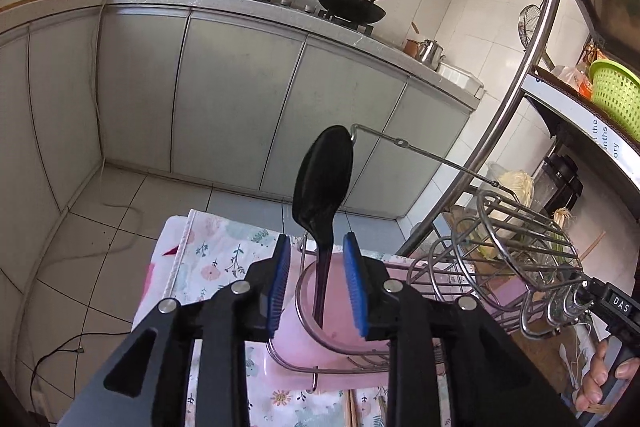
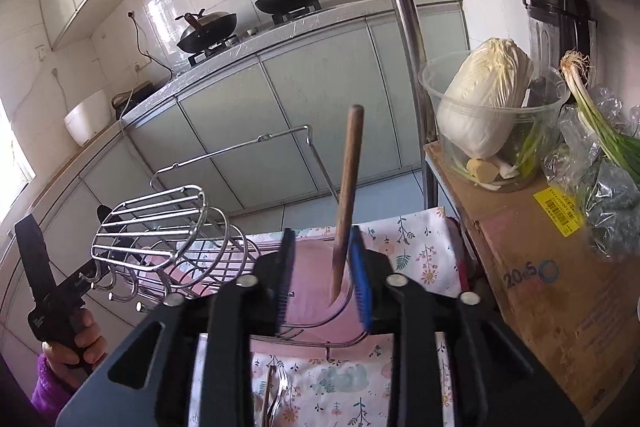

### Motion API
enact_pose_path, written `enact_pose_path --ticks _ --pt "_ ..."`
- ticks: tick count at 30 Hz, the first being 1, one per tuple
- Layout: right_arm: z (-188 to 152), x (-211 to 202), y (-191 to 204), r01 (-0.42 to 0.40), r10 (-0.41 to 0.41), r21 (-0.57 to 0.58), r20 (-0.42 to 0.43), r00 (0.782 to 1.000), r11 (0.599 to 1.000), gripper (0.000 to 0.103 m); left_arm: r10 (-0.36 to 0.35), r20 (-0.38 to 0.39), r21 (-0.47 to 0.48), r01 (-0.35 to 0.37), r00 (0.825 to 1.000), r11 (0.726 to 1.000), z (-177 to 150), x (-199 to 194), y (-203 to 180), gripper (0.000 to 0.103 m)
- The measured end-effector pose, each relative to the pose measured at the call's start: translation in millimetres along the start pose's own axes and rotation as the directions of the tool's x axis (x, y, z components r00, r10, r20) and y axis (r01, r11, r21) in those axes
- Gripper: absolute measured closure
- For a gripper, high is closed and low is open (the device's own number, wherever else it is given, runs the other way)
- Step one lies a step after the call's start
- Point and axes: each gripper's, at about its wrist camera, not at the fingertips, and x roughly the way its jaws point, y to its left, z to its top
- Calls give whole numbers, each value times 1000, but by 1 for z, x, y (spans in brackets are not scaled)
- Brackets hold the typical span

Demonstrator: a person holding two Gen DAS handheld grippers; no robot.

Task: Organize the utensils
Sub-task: 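Insert spoon into pink cup and open left tool while right tool releases chopstick there, then lower both tools back down to the remaining utensils on the cloth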

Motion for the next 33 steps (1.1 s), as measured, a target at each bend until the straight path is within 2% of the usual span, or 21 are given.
enact_pose_path --ticks 7,11,16,22,27,31,33 --pt "-13 -21 2 3 -3 0 7 1000 1000 62 -10 14 -34 10 1000 999 -7 -31 8 76" --pt "-29 -35 3 7 -7 1 13 1000 1000 62 -15 8 -28 15 1000 1000 -21 -52 9 76" --pt "-57 -44 6 -17 17 16 -18 1000 1000 62 -37 -21 -8 37 999 999 -46 -73 3 76" --pt "-96 -38 12 -37 38 7 -95 995 999 62 -61 -93 17 63 994 998 -80 -80 -5 76" --pt "-125 -25 14 -66 70 28 -174 982 997 62 -60 -147 47 67 987 997 -108 -77 -10 76" --pt "-142 -12 14 -81 92 57 -231 969 995 62 -54 -207 43 64 977 997 -127 -65 -8 76" --pt "-147 -10 15 -83 96 61 -238 967 995 62 -71 -250 30 81 966 996 -134 -56 -7 77"
